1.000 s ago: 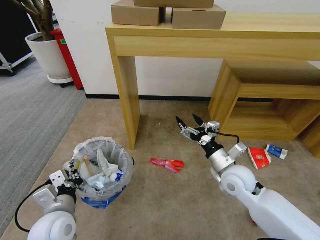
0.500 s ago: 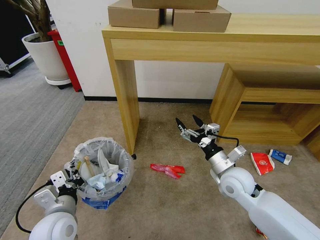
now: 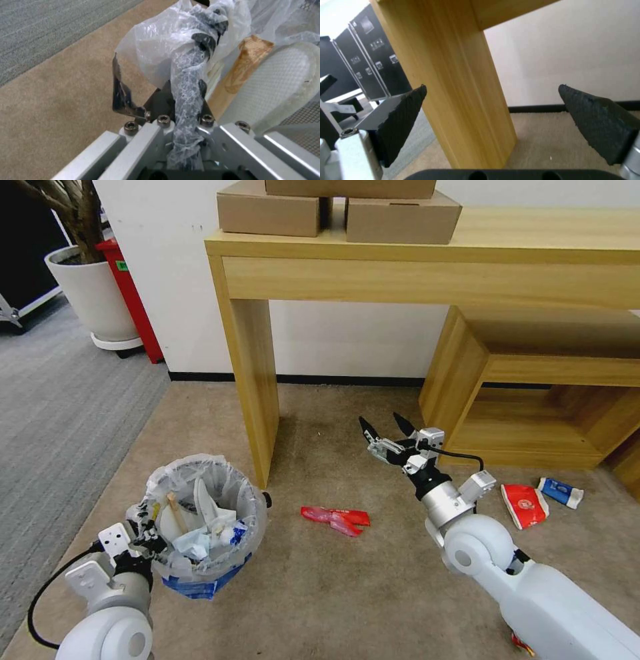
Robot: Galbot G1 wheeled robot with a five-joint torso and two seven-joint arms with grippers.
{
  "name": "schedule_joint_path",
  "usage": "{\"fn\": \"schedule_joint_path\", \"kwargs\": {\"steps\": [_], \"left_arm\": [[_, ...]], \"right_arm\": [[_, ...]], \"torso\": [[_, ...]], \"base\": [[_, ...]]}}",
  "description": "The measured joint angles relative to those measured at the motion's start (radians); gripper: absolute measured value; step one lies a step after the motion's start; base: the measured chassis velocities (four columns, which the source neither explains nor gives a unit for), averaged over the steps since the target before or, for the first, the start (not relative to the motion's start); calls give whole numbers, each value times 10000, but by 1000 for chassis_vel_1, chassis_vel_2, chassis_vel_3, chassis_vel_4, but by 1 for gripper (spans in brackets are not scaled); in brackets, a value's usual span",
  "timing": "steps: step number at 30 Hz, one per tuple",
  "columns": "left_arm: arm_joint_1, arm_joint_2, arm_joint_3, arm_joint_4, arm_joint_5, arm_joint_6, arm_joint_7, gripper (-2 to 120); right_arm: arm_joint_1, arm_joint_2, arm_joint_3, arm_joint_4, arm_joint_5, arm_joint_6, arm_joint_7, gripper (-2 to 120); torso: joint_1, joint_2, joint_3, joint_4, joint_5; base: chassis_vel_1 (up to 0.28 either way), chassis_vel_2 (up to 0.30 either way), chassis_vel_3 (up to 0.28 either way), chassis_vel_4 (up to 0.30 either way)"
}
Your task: Pick up the trash bin and place the garbage on the floor into it.
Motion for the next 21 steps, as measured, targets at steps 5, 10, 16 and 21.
{"fn": "schedule_joint_path", "kwargs": {"steps": [5, 10, 16, 21], "left_arm": [[78, -37, -3, -56, 71, -15, 11, 0], [90, -135, 21, -34, 198, -36, 24, 0], [104, -222, 58, 21, 306, -80, 61, 0], [97, -249, 50, 36, 314, -94, 67, 0]], "right_arm": [[309, -18, -419, -81, 345, -451, 429, 100], [893, -100, -1191, -455, 801, -1308, 842, 100], [1844, -252, -2174, -707, 1441, -2332, 1482, 100], [2498, -71, -2657, -996, 1818, -3044, 2309, 100]], "torso": [[0, 0, 0, 0, 0], [0, 0, 0, 0, 1], [0, 0, 0, 0, -1], [0, 0, 1, 0, -1]], "base": [[0, 0, 0, 0], [0, 0, 0, 0], [0, 0, 0, 0], [0, 0, 0, 0]]}}
